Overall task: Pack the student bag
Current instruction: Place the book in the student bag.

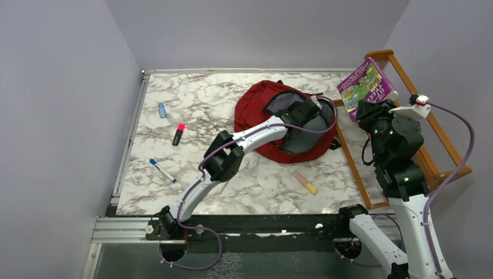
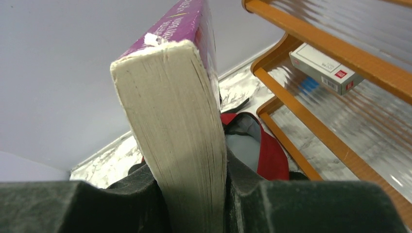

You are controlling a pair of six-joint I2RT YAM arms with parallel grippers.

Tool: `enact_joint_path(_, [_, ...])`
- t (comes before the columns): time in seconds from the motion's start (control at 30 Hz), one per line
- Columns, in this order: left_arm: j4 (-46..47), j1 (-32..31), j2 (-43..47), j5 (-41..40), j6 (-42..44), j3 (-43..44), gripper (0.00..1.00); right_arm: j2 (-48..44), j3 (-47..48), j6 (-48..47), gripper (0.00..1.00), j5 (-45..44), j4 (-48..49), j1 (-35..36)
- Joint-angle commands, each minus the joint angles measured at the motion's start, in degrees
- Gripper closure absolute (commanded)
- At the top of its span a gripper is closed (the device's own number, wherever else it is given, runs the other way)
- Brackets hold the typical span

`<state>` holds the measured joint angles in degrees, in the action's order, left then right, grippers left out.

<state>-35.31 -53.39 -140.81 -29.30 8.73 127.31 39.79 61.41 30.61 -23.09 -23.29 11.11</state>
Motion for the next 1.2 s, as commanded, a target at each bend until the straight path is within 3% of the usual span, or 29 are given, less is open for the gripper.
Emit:
enact_joint_path(0.0, [-0.11, -0.01, 3.13, -2.76, 1.14, 2.03, 0.54, -0.28, -0.92, 2.13, 1.00, 2.42, 3.93, -0.22])
enact_joint_path(0.37, [-0.02, 3.76, 8.76, 0.71, -0.81, -1.59, 0.93, 2.20, -2.71, 8.77, 1.00, 5.29, -0.21, -0.22])
enact_joint_path(0.77, [4.44, 6.36, 18.47, 5.82, -2.99, -10.06, 1.00, 9.37, -4.97, 13.57, 1.00, 16.49, -4.51, -0.21])
enact_joint_path(1.17, [6.91, 6.25, 25.12, 11.69, -5.12, -17.74, 1.00, 15.08, -10.90, 15.96, 0.99, 24.20, 4.99, -0.22])
